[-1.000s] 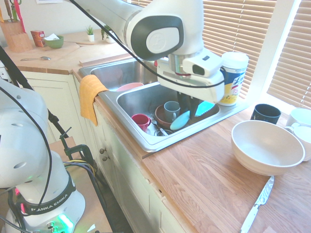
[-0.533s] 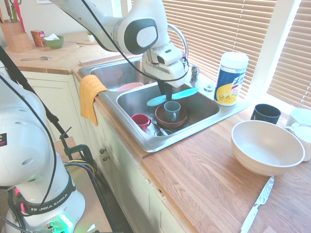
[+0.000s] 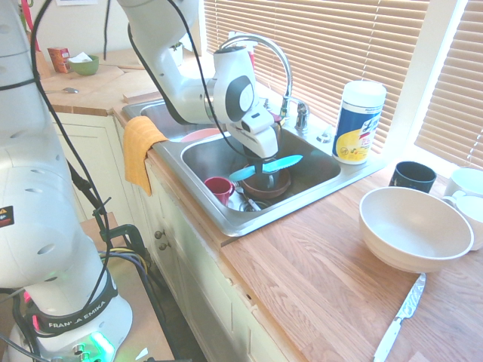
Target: Put the knife into the sink
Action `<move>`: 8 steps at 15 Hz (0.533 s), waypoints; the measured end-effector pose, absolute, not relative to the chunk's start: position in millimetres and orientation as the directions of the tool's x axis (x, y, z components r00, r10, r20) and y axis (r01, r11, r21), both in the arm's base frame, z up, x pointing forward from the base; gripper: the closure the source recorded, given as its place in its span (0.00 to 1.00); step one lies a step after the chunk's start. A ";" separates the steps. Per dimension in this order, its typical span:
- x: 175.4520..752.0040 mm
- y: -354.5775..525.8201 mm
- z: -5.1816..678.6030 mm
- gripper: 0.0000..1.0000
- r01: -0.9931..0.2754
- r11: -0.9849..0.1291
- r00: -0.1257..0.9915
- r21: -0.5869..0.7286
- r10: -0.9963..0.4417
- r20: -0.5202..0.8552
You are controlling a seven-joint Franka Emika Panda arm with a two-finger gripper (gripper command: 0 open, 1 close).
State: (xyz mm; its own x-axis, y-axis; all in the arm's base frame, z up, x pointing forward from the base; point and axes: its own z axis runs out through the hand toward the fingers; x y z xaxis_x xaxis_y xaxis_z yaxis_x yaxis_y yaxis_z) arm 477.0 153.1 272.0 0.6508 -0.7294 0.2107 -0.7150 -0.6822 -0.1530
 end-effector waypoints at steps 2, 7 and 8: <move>489.9 146.7 247.1 1.00 -0.713 -0.687 0.659 -0.143 -0.725 0.198; 505.1 140.2 189.9 1.00 -0.727 -0.676 0.663 -0.123 -0.737 0.132; 507.5 139.7 184.0 1.00 -0.730 -0.673 0.661 -0.121 -0.740 0.125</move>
State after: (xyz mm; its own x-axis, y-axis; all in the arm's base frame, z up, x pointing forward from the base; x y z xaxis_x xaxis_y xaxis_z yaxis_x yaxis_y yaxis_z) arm 507.5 139.7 184.0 0.6613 -0.7397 0.1249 -0.7297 -0.6729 -0.1215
